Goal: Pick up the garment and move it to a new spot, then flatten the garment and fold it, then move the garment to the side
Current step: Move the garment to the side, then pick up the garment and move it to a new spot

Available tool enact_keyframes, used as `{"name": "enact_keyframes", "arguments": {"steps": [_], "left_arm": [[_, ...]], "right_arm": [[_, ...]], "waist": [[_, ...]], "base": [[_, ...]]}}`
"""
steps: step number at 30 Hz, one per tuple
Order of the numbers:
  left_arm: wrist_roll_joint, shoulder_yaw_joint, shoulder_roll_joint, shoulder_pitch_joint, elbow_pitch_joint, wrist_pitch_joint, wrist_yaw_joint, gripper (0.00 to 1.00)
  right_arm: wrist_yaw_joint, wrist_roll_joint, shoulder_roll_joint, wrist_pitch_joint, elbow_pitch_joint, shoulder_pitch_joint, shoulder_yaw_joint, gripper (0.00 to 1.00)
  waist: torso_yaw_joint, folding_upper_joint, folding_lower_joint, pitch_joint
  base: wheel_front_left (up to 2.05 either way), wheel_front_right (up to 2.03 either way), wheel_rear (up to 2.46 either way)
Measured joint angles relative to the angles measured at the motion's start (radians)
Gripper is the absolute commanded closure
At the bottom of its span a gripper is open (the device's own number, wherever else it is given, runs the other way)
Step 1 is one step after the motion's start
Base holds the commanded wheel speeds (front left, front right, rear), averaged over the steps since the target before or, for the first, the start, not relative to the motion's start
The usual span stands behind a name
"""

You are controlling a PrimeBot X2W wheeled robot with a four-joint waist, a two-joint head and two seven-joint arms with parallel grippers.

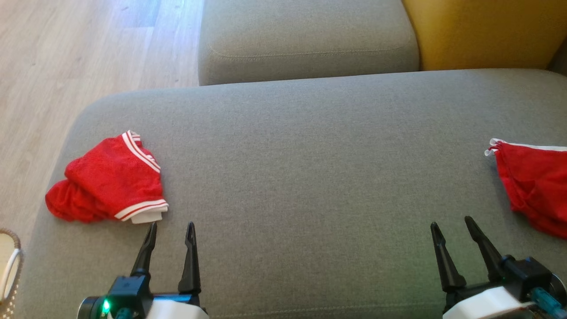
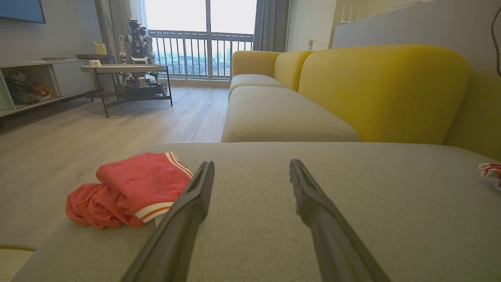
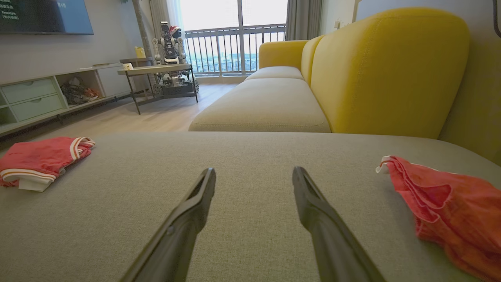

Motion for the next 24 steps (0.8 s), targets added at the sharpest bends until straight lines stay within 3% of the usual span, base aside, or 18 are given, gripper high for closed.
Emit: {"name": "enact_keyframes", "arguments": {"steps": [10, 24], "left_arm": [[-0.007, -0.002, 0.000, 0.000, 0.011, 0.000, 0.000, 0.00], [-0.007, 0.012, 0.000, 0.029, 0.015, 0.000, -0.010, 0.00]], "right_arm": [[0.000, 0.012, 0.000, 0.000, 0.001, 0.005, 0.021, 0.00], [0.000, 0.053, 0.003, 0.000, 0.014, 0.026, 0.053, 0.00]], "waist": [[0.062, 0.0000, 0.0001, -0.004], [0.284, 0.0000, 0.0001, -0.033]], "base": [[0.00, 0.00, 0.00], [0.00, 0.00, 0.00]]}}
